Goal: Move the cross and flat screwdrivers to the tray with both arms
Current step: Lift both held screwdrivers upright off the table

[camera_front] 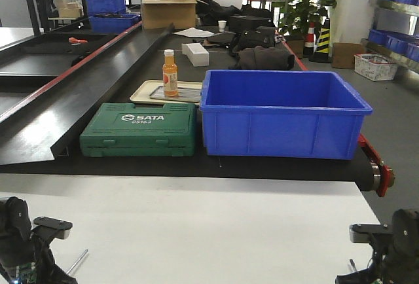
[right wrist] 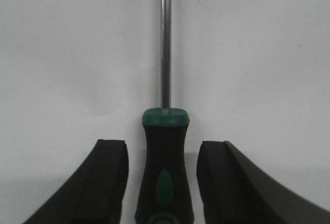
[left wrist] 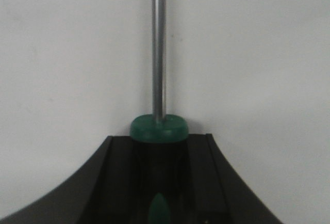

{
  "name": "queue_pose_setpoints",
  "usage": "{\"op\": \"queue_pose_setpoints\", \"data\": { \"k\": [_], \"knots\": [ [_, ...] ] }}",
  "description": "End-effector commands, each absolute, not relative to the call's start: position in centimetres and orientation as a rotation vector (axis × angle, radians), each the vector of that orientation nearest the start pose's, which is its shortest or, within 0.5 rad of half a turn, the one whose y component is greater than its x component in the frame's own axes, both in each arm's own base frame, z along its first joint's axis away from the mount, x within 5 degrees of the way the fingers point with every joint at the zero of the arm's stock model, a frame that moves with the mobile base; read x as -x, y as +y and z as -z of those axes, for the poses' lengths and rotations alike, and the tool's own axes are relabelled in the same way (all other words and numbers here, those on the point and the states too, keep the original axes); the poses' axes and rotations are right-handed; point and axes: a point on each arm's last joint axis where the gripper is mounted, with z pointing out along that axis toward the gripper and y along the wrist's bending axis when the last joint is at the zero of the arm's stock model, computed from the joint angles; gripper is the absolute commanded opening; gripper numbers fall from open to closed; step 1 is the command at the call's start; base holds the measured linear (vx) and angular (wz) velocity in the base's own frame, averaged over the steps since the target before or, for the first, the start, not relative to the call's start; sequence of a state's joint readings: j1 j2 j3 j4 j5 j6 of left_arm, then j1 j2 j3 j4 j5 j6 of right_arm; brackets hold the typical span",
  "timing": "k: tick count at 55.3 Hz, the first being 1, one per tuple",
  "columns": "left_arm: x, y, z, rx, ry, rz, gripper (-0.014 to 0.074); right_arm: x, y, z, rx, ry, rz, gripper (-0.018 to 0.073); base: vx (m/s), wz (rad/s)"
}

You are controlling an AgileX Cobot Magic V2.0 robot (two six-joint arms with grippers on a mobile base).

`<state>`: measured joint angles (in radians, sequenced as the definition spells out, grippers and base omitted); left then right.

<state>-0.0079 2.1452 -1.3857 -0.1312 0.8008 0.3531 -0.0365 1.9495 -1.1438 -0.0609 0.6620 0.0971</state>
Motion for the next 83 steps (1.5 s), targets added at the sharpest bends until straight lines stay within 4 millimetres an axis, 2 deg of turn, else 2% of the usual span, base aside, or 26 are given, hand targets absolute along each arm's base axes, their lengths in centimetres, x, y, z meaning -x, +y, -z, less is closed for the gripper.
{"op": "queue_pose_setpoints", "data": {
  "k": [1, 18, 30, 42, 56, 62, 69, 76, 83],
  "knots": [
    [-40.7, -1.6, -12.4, -0.372, 2.965, 0.155, 0.0, -37.0, -2.0, -14.9, -0.12, 2.851, 0.065, 0.041, 0.0, 0.0],
    [-40.6, -1.6, -12.4, -0.372, 2.966, 0.156, 0.0, -37.3, -2.0, -12.7, -0.103, 2.892, 0.077, 0.041, 0.0, 0.0],
    [-40.6, -1.6, -12.4, -0.372, 2.966, 0.156, 0.0, -37.2, -2.0, -12.3, -0.105, 2.914, 0.079, 0.0382, 0.0, 0.0],
    [-40.6, -1.6, -12.4, -0.372, 2.966, 0.156, 0.0, -36.6, -2.1, -12.2, -0.11, 2.982, 0.087, 0.0278, 0.0, 0.0],
    [-40.7, -1.7, -12.5, -0.348, 2.962, 0.184, 0.0, -36.5, -2.0, -12.4, -0.09, 3.007, 0.091, 0.0085, 0.0, 0.0],
    [-40.7, -1.9, -13.3, -0.319, 2.934, 0.211, 0.0, -36.9, -1.9, -13.6, -0.046, 2.975, 0.079, -0.0016, 0.0, 0.0],
    [-41.0, -2.2, -16.0, -0.271, 2.827, 0.242, 0.0, -37.7, -1.5, -16.9, -0.001, 2.86, 0.016, -0.0013, 0.0, 0.0],
    [-40.9, -3.0, -20.5, -0.264, 2.661, 0.259, 0.0, -37.8, -0.5, -21.1, -0.001, 2.73, -0.11, -0.0012, 0.0, 0.0],
    [-39.7, -4.2, -25.7, -0.284, 2.501, 0.272, 0.0, -37.0, 1.3, -25.2, 0.076, 2.593, -0.173, -0.001, 0.0, 0.0]
  ]
}}
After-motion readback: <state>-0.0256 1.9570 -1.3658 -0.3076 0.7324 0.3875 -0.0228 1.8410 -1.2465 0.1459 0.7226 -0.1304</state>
